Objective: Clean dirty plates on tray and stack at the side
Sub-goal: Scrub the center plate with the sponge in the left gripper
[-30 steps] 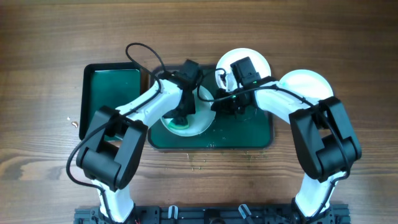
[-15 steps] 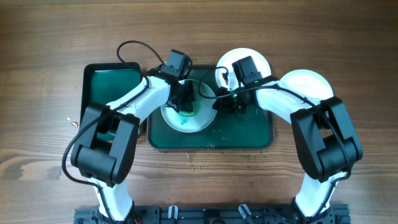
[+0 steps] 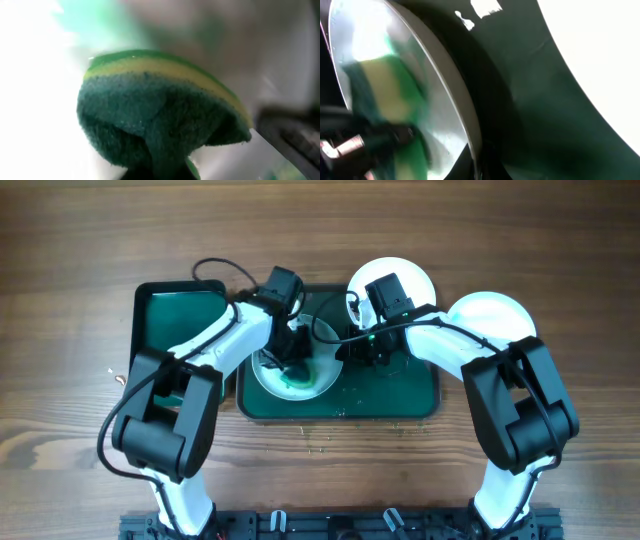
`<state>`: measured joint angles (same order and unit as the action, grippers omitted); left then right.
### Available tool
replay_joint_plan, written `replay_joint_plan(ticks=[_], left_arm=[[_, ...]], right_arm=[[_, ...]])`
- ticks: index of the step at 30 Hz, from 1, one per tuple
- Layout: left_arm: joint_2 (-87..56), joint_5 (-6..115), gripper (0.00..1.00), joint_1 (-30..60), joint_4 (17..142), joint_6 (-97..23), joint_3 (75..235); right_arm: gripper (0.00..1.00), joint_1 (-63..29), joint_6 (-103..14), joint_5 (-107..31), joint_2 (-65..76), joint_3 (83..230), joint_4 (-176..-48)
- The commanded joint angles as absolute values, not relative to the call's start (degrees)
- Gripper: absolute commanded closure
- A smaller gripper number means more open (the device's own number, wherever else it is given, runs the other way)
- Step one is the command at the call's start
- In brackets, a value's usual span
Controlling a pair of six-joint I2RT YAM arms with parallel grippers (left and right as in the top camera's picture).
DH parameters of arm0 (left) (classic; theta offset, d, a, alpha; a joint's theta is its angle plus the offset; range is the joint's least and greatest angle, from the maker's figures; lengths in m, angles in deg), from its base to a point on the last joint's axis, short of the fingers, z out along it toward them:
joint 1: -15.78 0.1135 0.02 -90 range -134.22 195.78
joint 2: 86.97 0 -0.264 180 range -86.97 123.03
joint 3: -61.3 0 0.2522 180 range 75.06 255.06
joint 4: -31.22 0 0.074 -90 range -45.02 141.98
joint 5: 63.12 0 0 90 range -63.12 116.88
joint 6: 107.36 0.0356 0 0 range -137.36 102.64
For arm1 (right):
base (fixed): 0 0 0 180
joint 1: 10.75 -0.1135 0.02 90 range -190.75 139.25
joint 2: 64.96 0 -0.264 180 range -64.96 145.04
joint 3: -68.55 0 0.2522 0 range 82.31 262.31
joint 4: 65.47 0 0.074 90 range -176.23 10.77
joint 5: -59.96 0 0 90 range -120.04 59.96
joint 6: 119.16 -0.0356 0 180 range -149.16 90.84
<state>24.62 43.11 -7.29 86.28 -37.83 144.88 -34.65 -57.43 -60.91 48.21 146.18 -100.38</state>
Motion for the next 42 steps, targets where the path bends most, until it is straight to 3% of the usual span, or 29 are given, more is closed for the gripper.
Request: replay_joint_plan(ticks=[1, 4, 9, 13, 18, 21, 23, 26, 29, 36, 42], left_arm=[[27.77, 54.48, 0.96, -7.88, 83.24, -29.15, 142.57], [27.77, 46.32, 0.96, -6.74, 81.32, -35.25, 142.76], [27.77, 19.11, 0.96, -4.29, 84.31, -49.42, 142.90], [27.75, 8.99, 0.96, -3.86, 89.08, -55.38, 142.94], [27.75, 10.98, 0.96, -4.88, 93.71, -52.21, 142.94], [27.75, 20.93, 0.96, -6.11, 94.00, -40.89, 142.94], [27.75, 35.13, 0.96, -7.05, 93.89, -26.42, 142.94], [27.75, 49.41, 0.96, -7.35, 93.89, -13.83, 142.94], [27.75, 54.85, 0.96, -7.05, 93.39, -6.53, 142.94], [27.75, 49.95, 0.96, -6.15, 85.98, -3.49, 142.94], [27.77, 26.13, 0.96, -5.52, 79.81, -21.00, 142.94]], right_arm=[[0.96, -34.60, -57.63, -61.66, 49.65, 145.53, -100.49], [0.96, -34.60, -57.61, -61.66, 49.65, 145.53, -100.49], [0.96, -34.60, -57.58, -61.63, 49.65, 145.53, -100.49], [0.96, -34.60, -57.65, -61.63, 49.65, 145.53, -100.44], [0.96, -34.60, -57.67, -61.63, 49.65, 145.53, -100.42], [0.96, -34.60, -57.67, -61.63, 49.65, 145.53, -100.40], [0.96, -34.60, -57.67, -61.63, 49.65, 145.53, -100.40], [0.96, -34.60, -57.65, -61.63, 49.65, 145.53, -100.42], [0.96, -34.60, -57.65, -61.61, 49.65, 145.53, -100.42], [0.96, -34.60, -57.63, -61.61, 49.65, 145.53, -100.42], [0.96, -34.60, -57.63, -61.61, 49.65, 145.53, -100.44]])
